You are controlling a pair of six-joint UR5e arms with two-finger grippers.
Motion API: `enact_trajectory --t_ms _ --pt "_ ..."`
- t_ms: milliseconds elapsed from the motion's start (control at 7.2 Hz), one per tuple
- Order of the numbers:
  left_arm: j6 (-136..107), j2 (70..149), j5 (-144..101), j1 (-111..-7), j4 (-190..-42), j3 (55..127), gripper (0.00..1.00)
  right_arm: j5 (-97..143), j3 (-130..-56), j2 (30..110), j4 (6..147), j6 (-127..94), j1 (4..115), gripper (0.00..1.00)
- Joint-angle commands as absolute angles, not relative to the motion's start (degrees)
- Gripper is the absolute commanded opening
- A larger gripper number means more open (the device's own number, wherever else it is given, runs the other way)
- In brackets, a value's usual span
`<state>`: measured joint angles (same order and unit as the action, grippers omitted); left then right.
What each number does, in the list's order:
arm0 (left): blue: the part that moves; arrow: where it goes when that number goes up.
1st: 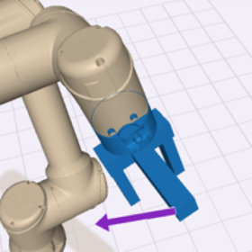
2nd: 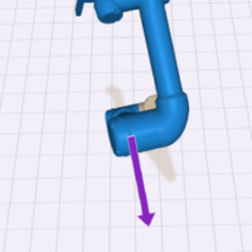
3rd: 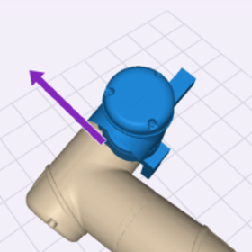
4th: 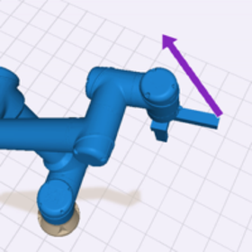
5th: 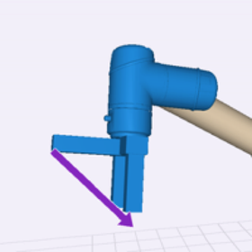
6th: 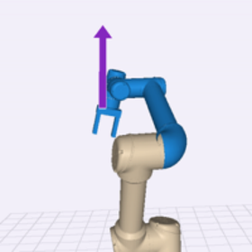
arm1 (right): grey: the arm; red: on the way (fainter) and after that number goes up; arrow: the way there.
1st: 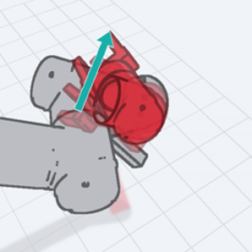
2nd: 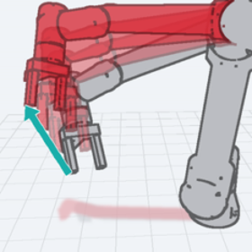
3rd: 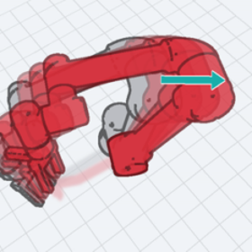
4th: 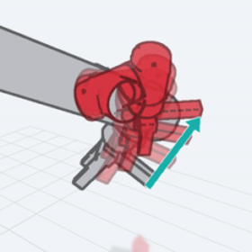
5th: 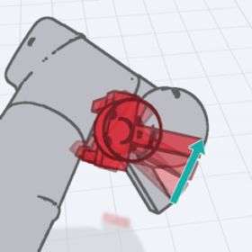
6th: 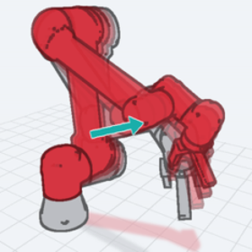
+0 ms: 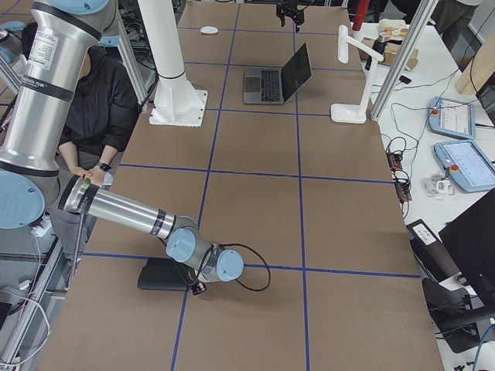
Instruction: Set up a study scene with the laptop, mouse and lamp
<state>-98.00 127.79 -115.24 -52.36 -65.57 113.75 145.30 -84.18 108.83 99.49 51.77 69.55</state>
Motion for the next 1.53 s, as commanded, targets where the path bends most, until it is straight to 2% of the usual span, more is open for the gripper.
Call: enact_trajectory --t_ms 0,278,416,833,972,1111,1249,1388 --pt "-98.0 127.79 -115.22 -52.12 -65.57 113.82 1.0 145.37 -84.37 109.25 99.49 52.03 69.52 0.93" --pt "-98.0 127.79 -115.14 -51.94 -65.48 113.82 1.0 145.98 -84.37 109.68 99.58 54.66 69.52 0.93" --pt "-98.0 127.79 -114.27 -51.77 -65.48 113.82 1.0 145.99 -84.37 109.69 99.67 55.8 69.43 0.97" --pt "-99.23 127.79 -113.12 -50.89 -65.57 114.17 1.0 146.95 -84.55 110.04 100.19 56.34 69.26 0.97" --pt "-99.23 127.71 -113.12 -50.89 -65.57 114.17 1.0 147.65 -84.9 110.04 100.8 56.51 69.26 0.92" --pt "-99.23 127.71 -113.12 -50.89 -65.48 114.17 1.0 148.0 -84.9 110.13 101.33 56.51 69.17 0.69" --pt "-99.23 127.71 -113.03 -50.89 -65.48 114.17 1.0 148.01 -85.34 110.21 101.34 56.6 69.26 0.35" --pt "-99.23 127.71 -113.03 -50.8 -65.48 114.17 1.0 148.01 -85.69 110.65 101.34 57.82 69.26 0.13"
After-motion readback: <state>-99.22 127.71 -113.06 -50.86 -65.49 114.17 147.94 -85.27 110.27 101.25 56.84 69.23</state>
